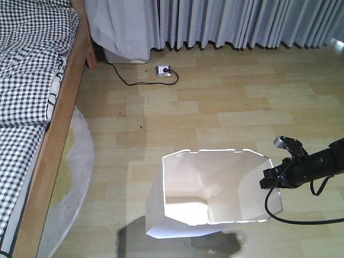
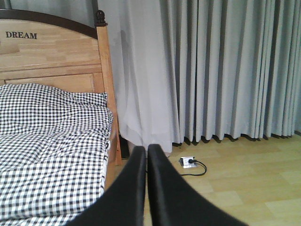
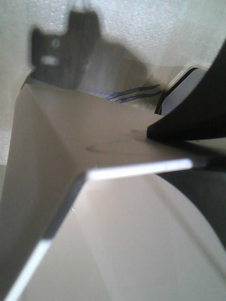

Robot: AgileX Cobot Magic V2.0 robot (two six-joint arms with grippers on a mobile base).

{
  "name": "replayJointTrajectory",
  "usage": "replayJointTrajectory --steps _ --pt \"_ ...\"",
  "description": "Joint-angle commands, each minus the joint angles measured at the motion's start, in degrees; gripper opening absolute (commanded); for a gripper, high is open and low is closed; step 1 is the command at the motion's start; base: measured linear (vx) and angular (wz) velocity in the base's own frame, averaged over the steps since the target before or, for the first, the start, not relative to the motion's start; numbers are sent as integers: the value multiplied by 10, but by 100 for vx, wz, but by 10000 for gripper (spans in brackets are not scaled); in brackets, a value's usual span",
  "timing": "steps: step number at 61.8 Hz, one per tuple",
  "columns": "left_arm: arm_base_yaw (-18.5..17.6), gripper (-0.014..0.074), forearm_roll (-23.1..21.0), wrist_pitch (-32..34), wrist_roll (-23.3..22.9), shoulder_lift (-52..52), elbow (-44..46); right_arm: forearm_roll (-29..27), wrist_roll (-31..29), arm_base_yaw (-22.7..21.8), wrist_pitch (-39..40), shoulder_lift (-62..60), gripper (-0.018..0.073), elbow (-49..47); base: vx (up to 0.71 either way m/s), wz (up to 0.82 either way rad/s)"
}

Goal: Move trash bin to bedside with robot
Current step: 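Carry the bin in the right gripper toward the curtains beside the bed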

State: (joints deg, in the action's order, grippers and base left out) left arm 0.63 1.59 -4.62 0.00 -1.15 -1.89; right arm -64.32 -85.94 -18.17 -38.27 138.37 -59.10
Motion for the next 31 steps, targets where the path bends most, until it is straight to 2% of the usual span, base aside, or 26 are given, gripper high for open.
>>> replayJointTrajectory --steps 1,31 --pt "-4 -6 -5 43 -8 -4 -7 -38 1 -1 -135 -43 -5 -6 27 3" --pt "-4 -6 -5 43 -8 -4 -7 -38 1 -1 -135 -43 -5 -6 26 5"
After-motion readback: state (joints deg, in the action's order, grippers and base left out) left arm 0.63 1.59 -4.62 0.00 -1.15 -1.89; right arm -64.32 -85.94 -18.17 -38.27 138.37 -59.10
